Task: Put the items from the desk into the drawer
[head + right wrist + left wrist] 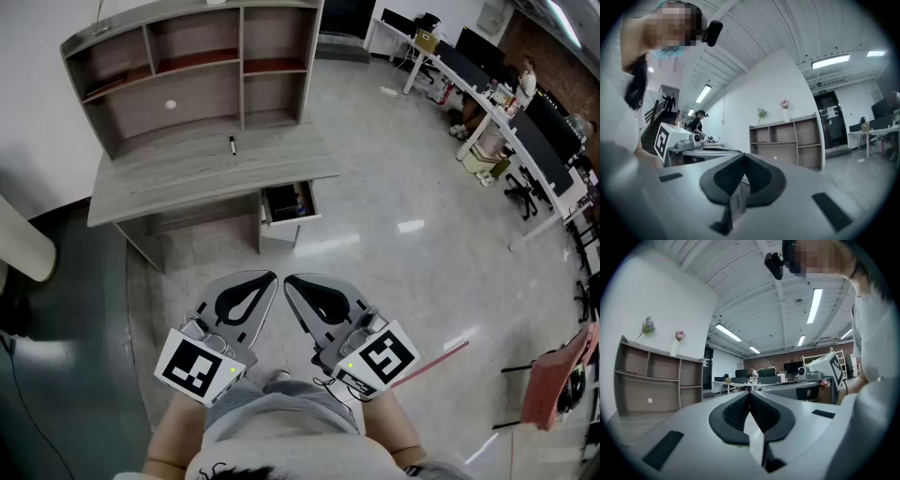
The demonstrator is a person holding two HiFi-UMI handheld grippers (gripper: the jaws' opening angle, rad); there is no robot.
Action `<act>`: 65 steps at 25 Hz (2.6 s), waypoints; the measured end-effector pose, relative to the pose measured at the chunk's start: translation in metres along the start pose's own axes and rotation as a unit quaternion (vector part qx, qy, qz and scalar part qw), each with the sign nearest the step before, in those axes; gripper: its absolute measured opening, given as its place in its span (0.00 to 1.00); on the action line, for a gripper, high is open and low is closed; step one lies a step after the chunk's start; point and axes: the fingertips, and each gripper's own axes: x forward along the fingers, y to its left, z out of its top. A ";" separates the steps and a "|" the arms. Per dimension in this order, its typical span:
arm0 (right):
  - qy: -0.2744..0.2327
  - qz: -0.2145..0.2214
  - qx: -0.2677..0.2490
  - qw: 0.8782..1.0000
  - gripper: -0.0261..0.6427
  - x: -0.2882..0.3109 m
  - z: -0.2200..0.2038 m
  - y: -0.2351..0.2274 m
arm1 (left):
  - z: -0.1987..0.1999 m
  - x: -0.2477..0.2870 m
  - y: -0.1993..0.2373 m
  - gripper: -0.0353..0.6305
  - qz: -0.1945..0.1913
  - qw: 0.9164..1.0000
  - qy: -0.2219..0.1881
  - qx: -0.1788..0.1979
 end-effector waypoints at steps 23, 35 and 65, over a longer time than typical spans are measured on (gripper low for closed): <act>0.007 -0.006 0.010 1.000 0.05 0.018 -0.013 -0.027 | -0.013 0.020 0.025 0.07 0.008 1.000 0.012 0.001; -0.001 -0.050 0.026 0.998 0.05 0.149 -0.007 -0.092 | -0.011 0.064 0.164 0.07 -0.042 0.999 0.010 0.000; 0.035 -0.022 0.020 0.999 0.05 0.246 -0.020 -0.283 | -0.025 0.234 0.294 0.07 -0.006 0.999 0.017 -0.027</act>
